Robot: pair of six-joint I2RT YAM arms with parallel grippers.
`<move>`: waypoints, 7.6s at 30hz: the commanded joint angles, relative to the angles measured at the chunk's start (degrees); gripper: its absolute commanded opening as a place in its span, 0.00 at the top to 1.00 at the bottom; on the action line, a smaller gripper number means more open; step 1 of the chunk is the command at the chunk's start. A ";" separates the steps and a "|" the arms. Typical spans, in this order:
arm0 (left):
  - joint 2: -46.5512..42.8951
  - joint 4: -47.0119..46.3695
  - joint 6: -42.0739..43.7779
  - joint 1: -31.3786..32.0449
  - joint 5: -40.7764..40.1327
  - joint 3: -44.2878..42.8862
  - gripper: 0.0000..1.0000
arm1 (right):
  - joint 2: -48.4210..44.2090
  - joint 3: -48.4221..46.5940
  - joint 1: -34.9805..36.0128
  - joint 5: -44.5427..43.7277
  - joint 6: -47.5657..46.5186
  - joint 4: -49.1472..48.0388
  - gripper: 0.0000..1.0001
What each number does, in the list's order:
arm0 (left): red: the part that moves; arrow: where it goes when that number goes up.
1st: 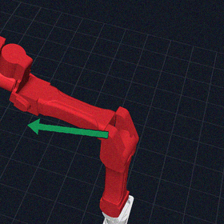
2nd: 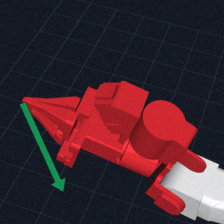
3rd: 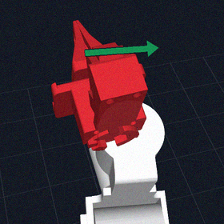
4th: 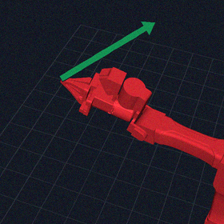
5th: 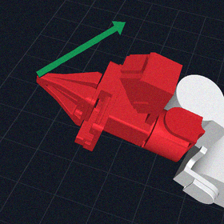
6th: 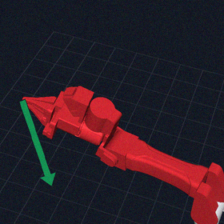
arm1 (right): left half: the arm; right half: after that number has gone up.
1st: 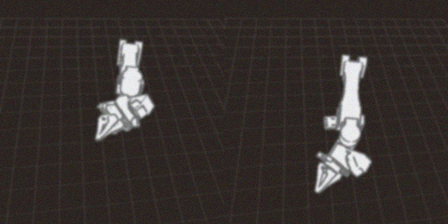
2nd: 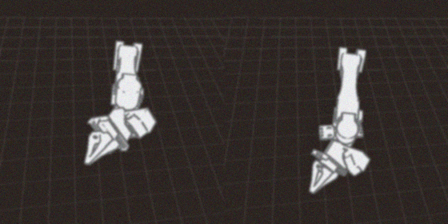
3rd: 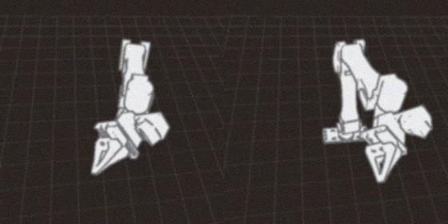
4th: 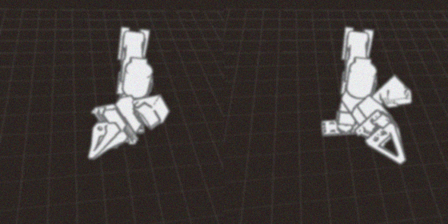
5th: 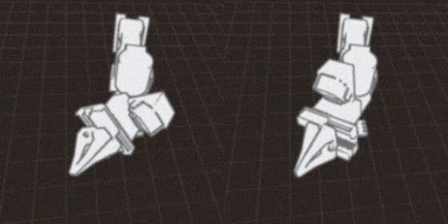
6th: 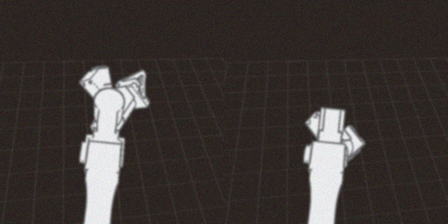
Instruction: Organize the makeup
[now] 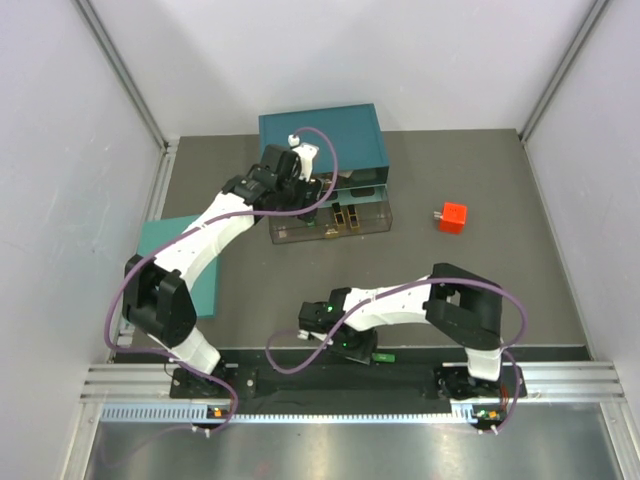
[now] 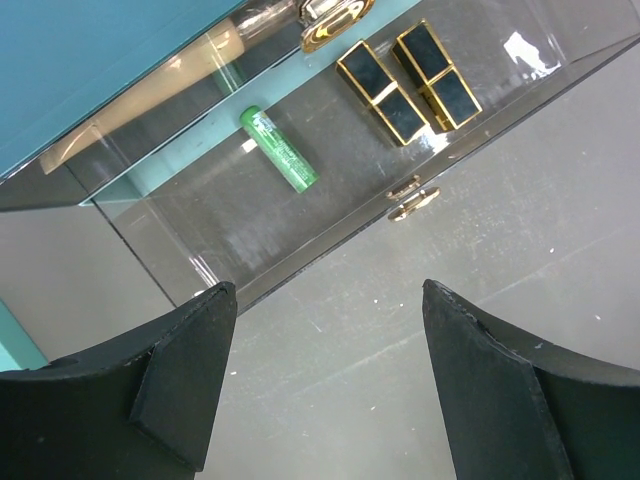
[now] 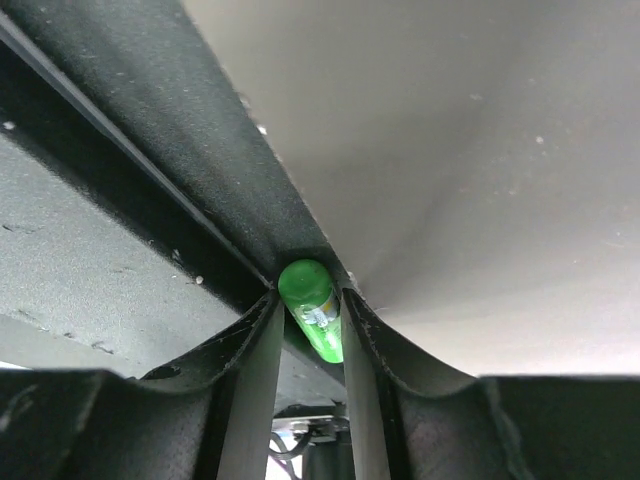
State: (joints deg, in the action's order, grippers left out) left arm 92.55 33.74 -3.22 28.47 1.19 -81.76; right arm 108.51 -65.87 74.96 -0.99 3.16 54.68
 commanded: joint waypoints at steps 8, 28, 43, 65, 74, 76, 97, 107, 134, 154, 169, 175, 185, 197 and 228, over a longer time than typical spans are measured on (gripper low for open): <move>0.08 1.50 2.52 -0.87 0.48 -4.11 0.20 | 0.91 5.66 -1.92 0.64 7.12 -10.38 0.79; 0.96 0.19 1.38 -2.01 -0.66 -5.34 0.20 | -17.44 -4.43 -2.53 5.30 3.70 -4.41 1.00; 2.37 -0.08 0.50 -4.82 -5.32 -8.41 0.20 | -20.37 -16.83 -21.33 -6.29 -0.43 -15.38 1.00; 0.52 2.30 2.08 -7.81 -5.24 -10.97 0.19 | 8.74 -39.96 -34.53 -5.95 -4.04 -24.97 0.97; 2.72 1.16 0.24 -7.90 -4.18 -14.83 0.19 | 8.30 -36.71 -34.70 -6.56 -0.87 -26.20 0.45; 3.42 0.98 -0.03 -7.90 -4.53 -15.62 0.19 | 6.98 -35.21 -34.71 -7.09 -0.09 -26.81 0.40; 17.65 -0.07 -11.10 -16.42 -3.04 -25.91 0.18 | -15.70 -4.89 -33.39 -2.79 7.39 -38.15 0.41; 22.05 -0.34 -12.60 -17.57 -1.63 -25.91 0.17 | -9.20 -3.38 -32.68 2.58 7.30 -40.87 1.00; 25.13 2.83 -11.98 -17.57 2.06 -26.79 0.17 | 8.55 -12.79 -31.36 -21.33 8.35 -64.87 1.00; 25.57 3.79 -11.10 -17.57 3.64 -26.26 0.18 | 14.63 -18.86 -31.45 -27.39 8.62 -66.01 1.00; 23.99 3.27 -10.58 -17.57 4.17 -25.03 0.18 | 10.50 -15.00 -31.19 -29.15 10.29 -71.63 1.00; 23.47 3.53 -10.31 -17.57 4.43 -24.86 0.18 | 9.00 -14.73 -32.41 -31.17 20.01 -70.15 1.00; 22.06 2.39 -10.49 -17.57 4.61 -22.49 0.18 | 8.21 -12.09 -36.63 -27.40 41.47 -68.74 1.00; 19.16 1.24 -10.31 -17.57 4.08 -21.43 0.17 | 3.66 -9.55 -36.99 -23.71 38.16 -69.09 1.00; 13.45 8.37 -15.59 -26.97 -0.66 -31.10 0.01 | -40.31 -0.49 -46.56 -39.61 11.43 -48.53 0.00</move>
State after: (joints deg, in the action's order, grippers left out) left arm 106.26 39.44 -18.37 4.08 2.50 -112.36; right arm 68.90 -62.59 32.93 -37.30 16.67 4.56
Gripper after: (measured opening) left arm 0.990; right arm 0.993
